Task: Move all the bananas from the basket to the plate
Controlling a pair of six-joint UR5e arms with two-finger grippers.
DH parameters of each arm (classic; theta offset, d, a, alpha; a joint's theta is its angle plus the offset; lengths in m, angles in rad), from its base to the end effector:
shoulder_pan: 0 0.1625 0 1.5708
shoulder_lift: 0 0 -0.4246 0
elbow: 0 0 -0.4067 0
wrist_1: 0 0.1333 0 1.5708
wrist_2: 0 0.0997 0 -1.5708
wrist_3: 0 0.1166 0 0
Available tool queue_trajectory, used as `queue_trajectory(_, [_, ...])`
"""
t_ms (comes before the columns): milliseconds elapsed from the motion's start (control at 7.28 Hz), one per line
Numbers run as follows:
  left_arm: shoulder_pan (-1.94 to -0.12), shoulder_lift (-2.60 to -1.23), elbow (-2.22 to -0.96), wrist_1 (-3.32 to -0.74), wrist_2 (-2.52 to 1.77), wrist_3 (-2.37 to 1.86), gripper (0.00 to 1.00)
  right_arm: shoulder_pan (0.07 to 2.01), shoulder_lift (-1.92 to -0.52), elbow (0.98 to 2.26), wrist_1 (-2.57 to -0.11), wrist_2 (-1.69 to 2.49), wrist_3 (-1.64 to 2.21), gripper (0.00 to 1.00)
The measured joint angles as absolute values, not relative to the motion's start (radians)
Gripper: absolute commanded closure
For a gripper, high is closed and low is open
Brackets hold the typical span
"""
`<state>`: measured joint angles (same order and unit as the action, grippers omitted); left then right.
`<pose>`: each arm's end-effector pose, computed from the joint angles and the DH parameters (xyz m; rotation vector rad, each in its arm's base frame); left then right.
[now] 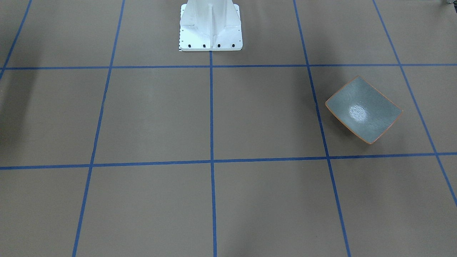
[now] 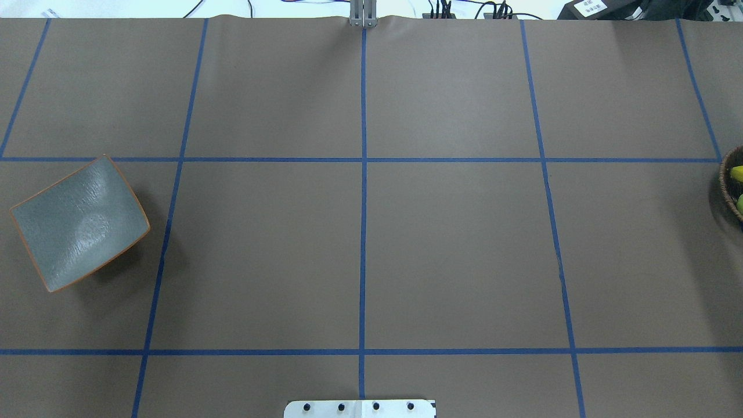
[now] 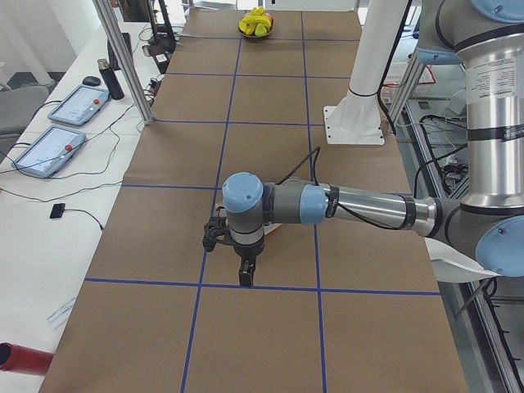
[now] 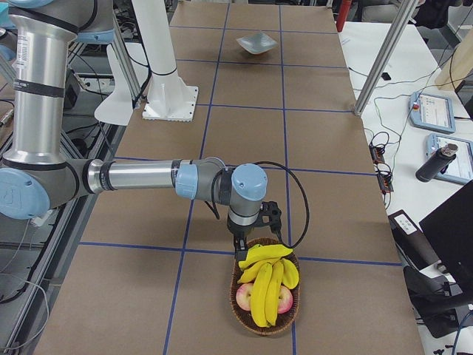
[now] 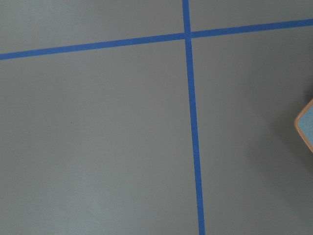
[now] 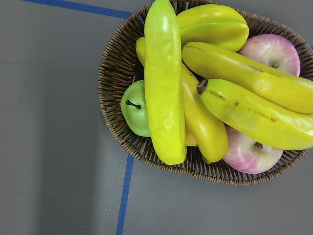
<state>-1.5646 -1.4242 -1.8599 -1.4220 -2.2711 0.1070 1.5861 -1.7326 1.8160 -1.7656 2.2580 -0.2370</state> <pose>-0.0554 -0.4400 0.6146 0.0293 0.7001 0.1063 0.0658 -0.4250 0.6483 -0.0198 -0.6954 -0.1744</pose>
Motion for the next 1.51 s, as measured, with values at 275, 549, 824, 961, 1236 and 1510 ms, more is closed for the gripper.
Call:
queue_trajectory(275, [-1.564,-1.418,-1.863,-1.457,-2.271,0.107,0.00,1.586,-1.730,1.817,-1.765,2.258,-0.240,0.00])
queue_trajectory(549, [-1.564,-1.414,-1.864,-1.472,-2.268,0.106,0.00,1.586,-1.722,1.827,-1.765,2.253,-0.244,0.00])
queue_trajectory(824, [-1.564,-1.418,-1.857,-1.474,-2.255,0.101,0.00,1.586,-1.699,1.847,-1.765,2.237,-0.243,0.00])
queue_trajectory(961, [-1.564,-1.417,-1.858,-1.475,-2.254,0.098,0.00,1.586,-1.683,1.859,-1.762,2.234,-0.237,0.00])
queue_trajectory(1236, [-1.565,-1.415,-1.858,-1.477,-2.256,0.095,0.00,1.584,-1.637,1.856,-1.755,2.234,-0.229,0.00])
queue_trajectory(1510, [-1.565,-1.414,-1.861,-1.478,-2.257,0.095,0.00,1.577,-1.617,1.840,-1.717,2.234,-0.222,0.00])
